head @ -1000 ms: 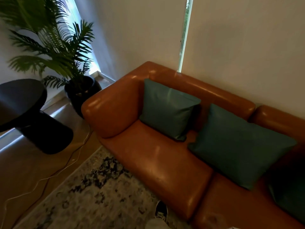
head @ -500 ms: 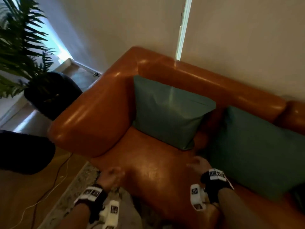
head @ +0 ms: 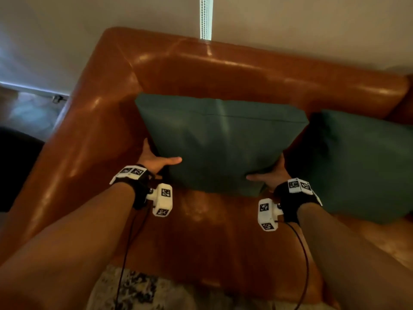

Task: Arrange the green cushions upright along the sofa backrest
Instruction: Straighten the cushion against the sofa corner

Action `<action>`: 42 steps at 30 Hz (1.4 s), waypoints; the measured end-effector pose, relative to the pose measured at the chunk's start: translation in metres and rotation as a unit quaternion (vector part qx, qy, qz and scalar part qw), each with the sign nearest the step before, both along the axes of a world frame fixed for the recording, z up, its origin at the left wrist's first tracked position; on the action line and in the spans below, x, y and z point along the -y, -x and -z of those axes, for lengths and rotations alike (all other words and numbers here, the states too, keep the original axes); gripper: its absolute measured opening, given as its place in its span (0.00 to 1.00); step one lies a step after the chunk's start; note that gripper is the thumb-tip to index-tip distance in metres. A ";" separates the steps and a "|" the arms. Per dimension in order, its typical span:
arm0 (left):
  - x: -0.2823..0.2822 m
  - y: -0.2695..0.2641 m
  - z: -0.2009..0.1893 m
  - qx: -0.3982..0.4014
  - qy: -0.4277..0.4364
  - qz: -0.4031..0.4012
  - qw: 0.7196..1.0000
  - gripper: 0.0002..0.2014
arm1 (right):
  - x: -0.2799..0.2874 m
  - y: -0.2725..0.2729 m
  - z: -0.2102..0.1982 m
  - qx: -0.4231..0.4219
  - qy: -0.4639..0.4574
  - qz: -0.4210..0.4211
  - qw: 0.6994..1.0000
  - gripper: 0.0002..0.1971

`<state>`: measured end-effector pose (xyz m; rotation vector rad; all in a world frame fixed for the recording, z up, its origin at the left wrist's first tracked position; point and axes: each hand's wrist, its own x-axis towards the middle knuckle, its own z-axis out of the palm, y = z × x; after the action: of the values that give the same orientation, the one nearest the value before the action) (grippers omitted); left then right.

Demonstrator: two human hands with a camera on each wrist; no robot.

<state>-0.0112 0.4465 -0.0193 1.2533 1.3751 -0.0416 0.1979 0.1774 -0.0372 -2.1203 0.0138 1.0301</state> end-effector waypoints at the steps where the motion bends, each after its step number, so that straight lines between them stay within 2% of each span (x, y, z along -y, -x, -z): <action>1: -0.004 -0.004 0.004 0.009 0.007 0.009 1.000 0.60 | -0.002 0.001 0.005 -0.017 0.014 0.012 1.000 0.72; 4: -0.007 -0.011 0.009 0.036 0.032 0.008 0.999 0.51 | -0.010 0.007 0.015 -0.077 0.025 0.016 0.997 0.65; 7: -0.013 -0.007 0.015 0.061 0.037 0.002 0.997 0.47 | -0.025 0.014 0.021 -0.102 0.017 0.015 0.995 0.62; 11: -0.024 -0.007 0.013 0.096 0.031 -0.012 0.995 0.44 | -0.037 0.020 0.022 -0.125 0.007 0.011 0.992 0.42; 13: -0.025 -0.009 0.011 0.097 0.029 -0.007 0.995 0.44 | -0.039 0.017 0.023 -0.123 -0.010 0.032 0.992 0.37; 15: -0.023 -0.010 0.011 0.098 0.026 -0.005 0.995 0.43 | -0.039 0.014 0.024 -0.118 -0.025 0.049 0.991 0.41; 17: -0.018 -0.011 0.012 0.101 0.026 -0.012 0.994 0.42 | -0.033 0.013 0.025 -0.105 -0.032 0.060 0.992 0.50; 19: -0.012 -0.011 0.014 0.100 0.019 -0.023 0.995 0.42 | -0.026 0.015 0.025 -0.073 -0.039 0.087 0.993 0.56; 23: -0.006 -0.016 0.014 0.088 -0.013 -0.036 0.995 0.43 | -0.026 0.022 0.021 -0.035 -0.044 0.148 0.987 0.58; 28: 0.005 -0.020 0.012 0.044 -0.059 -0.064 0.995 0.48 | -0.033 0.028 0.017 0.040 0.014 0.136 0.990 0.62; 30: 0.015 -0.015 0.012 0.023 -0.020 -0.087 0.996 0.46 | -0.029 0.039 0.015 0.043 0.034 0.137 0.989 0.64; 33: 0.035 -0.007 0.016 0.024 0.046 -0.056 0.997 0.44 | -0.029 0.056 0.017 -0.031 0.015 0.168 0.985 0.70; 35: 0.041 -0.011 0.019 0.043 0.037 -0.059 0.997 0.45 | -0.031 0.056 0.021 -0.055 -0.013 0.184 0.981 0.70; 37: 0.039 -0.019 0.020 0.057 0.033 -0.076 0.995 0.44 | -0.032 0.052 0.017 -0.038 -0.016 0.174 0.984 0.65; 42: 0.034 -0.013 0.021 0.022 0.042 -0.046 0.998 0.45 | -0.021 0.048 0.012 -0.035 -0.008 0.150 0.988 0.62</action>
<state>0.0021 0.4121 -0.0405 1.1139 1.3773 -0.0064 0.1499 0.1983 -0.0493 -1.9912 0.3476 0.9182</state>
